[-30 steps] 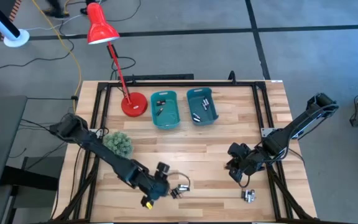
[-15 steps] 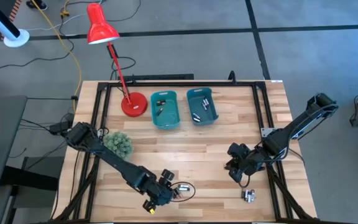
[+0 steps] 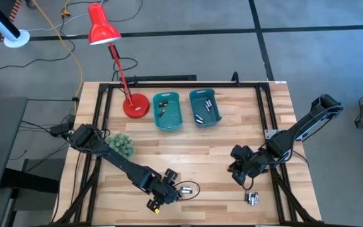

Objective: Sort batteries
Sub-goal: Put the black battery into the green bin

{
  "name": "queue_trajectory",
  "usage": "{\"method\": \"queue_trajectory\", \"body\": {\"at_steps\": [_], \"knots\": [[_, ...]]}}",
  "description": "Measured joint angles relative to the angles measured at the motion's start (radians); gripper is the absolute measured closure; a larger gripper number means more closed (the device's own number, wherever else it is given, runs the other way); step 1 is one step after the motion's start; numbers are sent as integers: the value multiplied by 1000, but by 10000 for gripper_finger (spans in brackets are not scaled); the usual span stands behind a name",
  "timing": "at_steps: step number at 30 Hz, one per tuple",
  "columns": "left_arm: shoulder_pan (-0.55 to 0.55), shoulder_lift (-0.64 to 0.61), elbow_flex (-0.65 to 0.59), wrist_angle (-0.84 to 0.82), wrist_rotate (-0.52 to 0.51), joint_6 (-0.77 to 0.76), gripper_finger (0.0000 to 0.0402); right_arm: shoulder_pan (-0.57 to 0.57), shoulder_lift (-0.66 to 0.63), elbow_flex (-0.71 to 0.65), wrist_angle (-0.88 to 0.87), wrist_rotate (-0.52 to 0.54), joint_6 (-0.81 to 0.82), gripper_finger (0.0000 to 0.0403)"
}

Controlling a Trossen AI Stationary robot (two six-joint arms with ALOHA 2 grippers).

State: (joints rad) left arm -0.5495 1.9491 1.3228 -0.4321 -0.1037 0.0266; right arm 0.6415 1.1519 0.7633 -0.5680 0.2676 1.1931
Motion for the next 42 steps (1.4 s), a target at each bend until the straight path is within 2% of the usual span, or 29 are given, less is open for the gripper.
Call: {"method": "queue_trajectory", "body": {"at_steps": [42], "knots": [[1,1,0,5,-4,-34,223,0,0,0,9,0,-15,294]]}}
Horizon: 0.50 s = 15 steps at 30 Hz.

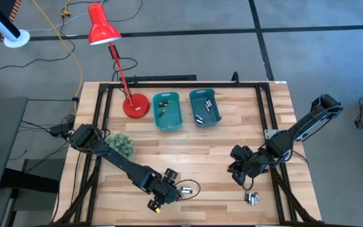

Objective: Sort batteries
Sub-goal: Put the black battery into the green bin

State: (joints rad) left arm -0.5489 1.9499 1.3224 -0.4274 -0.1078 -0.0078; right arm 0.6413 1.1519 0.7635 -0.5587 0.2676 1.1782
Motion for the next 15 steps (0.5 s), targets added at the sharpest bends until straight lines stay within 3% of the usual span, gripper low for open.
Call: {"method": "queue_trajectory", "body": {"at_steps": [15], "knots": [[0,0,0,0,0,0,223,0,0,0,0,0,0,294]]}}
